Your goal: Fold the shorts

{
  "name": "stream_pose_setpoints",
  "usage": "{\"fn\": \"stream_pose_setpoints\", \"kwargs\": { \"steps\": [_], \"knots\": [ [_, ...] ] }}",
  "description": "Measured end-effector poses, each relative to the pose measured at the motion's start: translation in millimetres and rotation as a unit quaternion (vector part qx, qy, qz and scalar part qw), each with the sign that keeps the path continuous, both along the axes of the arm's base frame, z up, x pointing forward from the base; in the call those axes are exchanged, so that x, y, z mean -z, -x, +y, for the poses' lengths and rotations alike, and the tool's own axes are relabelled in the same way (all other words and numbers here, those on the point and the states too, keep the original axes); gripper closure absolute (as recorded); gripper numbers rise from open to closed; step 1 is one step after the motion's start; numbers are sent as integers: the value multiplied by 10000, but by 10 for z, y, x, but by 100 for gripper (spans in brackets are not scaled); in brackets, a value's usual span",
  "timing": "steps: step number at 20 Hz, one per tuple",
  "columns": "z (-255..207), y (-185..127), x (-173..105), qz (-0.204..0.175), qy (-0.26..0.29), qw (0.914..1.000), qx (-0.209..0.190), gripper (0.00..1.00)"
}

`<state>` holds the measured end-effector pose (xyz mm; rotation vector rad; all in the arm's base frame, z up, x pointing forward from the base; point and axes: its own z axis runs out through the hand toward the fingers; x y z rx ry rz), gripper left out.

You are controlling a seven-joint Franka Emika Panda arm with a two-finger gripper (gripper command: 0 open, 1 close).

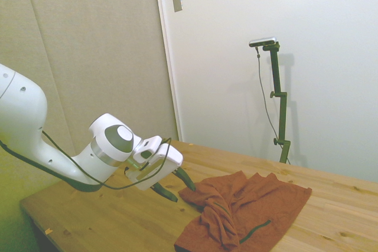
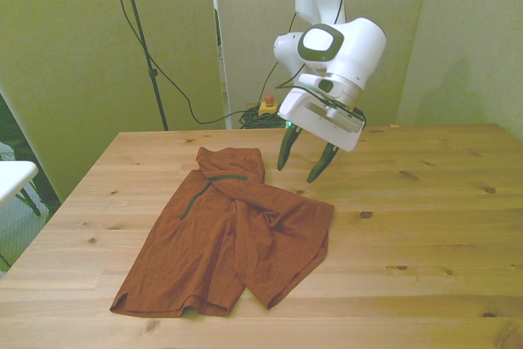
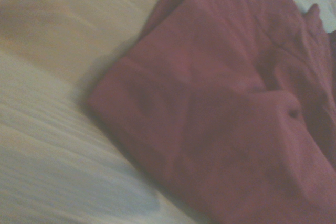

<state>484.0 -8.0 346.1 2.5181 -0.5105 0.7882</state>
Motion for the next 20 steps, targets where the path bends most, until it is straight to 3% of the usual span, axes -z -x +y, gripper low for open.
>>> {"fn": "stream_pose_setpoints", "kwargs": {
  "steps": [6, 12, 20],
  "knots": [
    [225, 16, 106, -16, 195, 9959, -885, 0],
    [19, -102, 172, 212, 330, 9945, -973, 0],
    [-49, -533, 181, 89, 268, 9943, -1027, 0]
  ]
}}
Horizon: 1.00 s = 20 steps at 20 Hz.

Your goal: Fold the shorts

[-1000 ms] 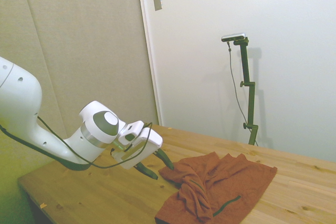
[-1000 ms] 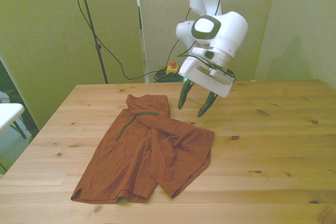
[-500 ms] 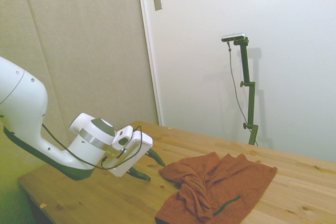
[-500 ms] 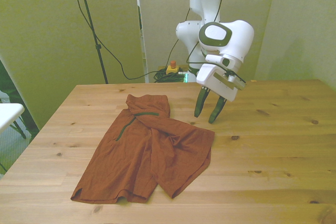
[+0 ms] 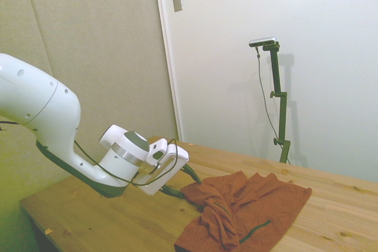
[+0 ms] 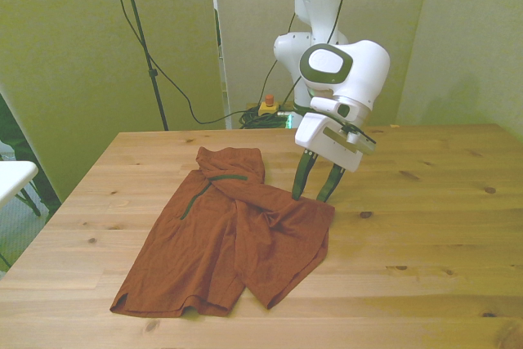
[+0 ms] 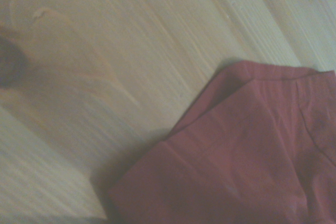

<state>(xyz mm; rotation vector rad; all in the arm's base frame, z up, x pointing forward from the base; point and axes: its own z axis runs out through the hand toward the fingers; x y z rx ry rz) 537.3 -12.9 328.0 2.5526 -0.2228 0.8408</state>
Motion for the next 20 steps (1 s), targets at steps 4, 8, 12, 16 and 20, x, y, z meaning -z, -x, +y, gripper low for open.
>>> {"fn": "stream_pose_setpoints", "kwargs": {
  "steps": [4, 8, 12, 16, 20],
  "knots": [
    [52, -100, 6, -28, -10, 10000, -52, 0],
    [126, -173, 7, -47, 1, 9999, -107, 0],
    [153, -202, 20, -43, 70, 9998, -158, 0],
    [158, -203, 31, -38, 124, 9997, -205, 100],
    [170, -201, 39, -34, 178, 9996, -212, 100]
  ]
}}
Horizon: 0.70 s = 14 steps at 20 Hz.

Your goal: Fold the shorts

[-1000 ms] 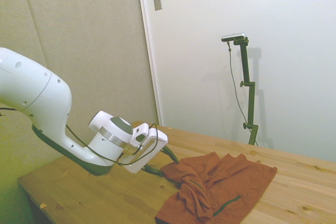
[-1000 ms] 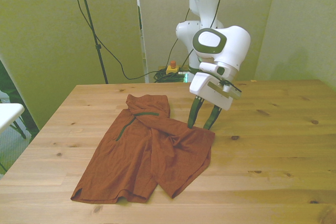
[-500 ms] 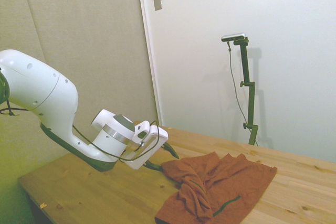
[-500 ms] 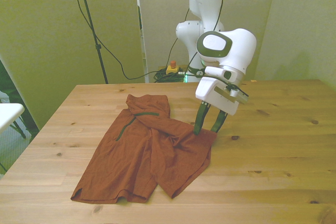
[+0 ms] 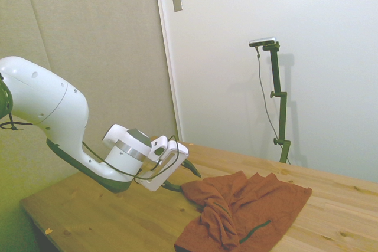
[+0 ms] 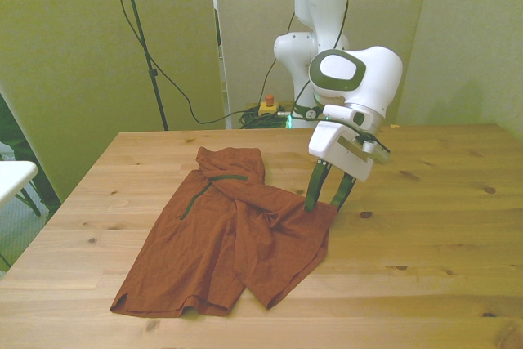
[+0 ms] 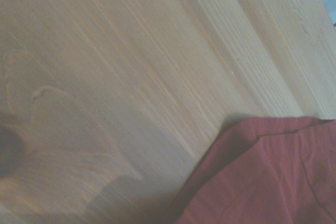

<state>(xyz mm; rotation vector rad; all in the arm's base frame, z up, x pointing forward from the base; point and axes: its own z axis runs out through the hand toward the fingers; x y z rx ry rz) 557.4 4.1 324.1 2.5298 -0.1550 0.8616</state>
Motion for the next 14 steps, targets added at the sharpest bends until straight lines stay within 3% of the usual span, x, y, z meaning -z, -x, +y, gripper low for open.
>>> {"fn": "stream_pose_setpoints", "kwargs": {
  "steps": [14],
  "knots": [
    [2, -45, 123, 76, -20, 10000, 26, 100]
  ]
}}
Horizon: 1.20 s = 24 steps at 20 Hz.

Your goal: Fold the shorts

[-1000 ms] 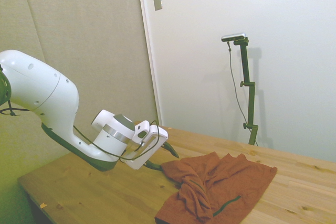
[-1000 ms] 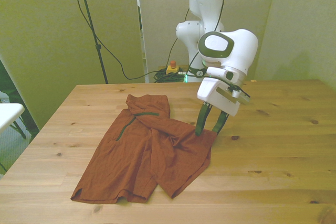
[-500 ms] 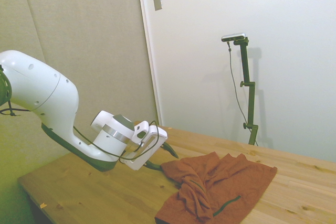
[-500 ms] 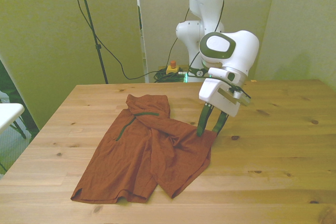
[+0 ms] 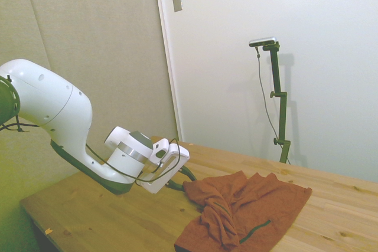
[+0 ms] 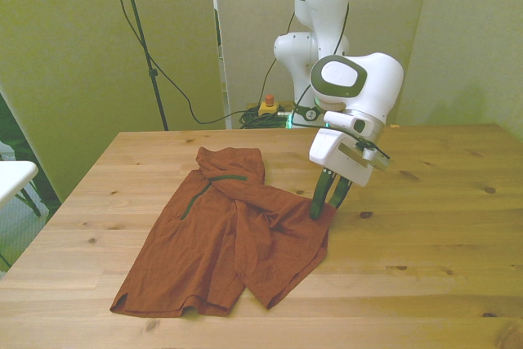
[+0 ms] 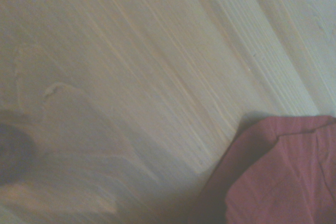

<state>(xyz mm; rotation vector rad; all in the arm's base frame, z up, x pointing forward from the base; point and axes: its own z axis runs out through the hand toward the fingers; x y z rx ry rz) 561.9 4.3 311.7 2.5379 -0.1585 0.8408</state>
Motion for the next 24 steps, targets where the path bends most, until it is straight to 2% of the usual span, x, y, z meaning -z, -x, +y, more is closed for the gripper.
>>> {"fn": "stream_pose_setpoints", "kwargs": {
  "steps": [12, 16, 19, 24],
  "knots": [
    [-53, -19, 89, 61, -50, 9999, 100, 100],
    [-94, -58, 32, 22, -274, 9991, 334, 100],
    [-225, -184, -183, -42, -716, 9953, 657, 100],
    [-726, -400, -799, -228, -1246, 9858, 1103, 100]
  ]
}}
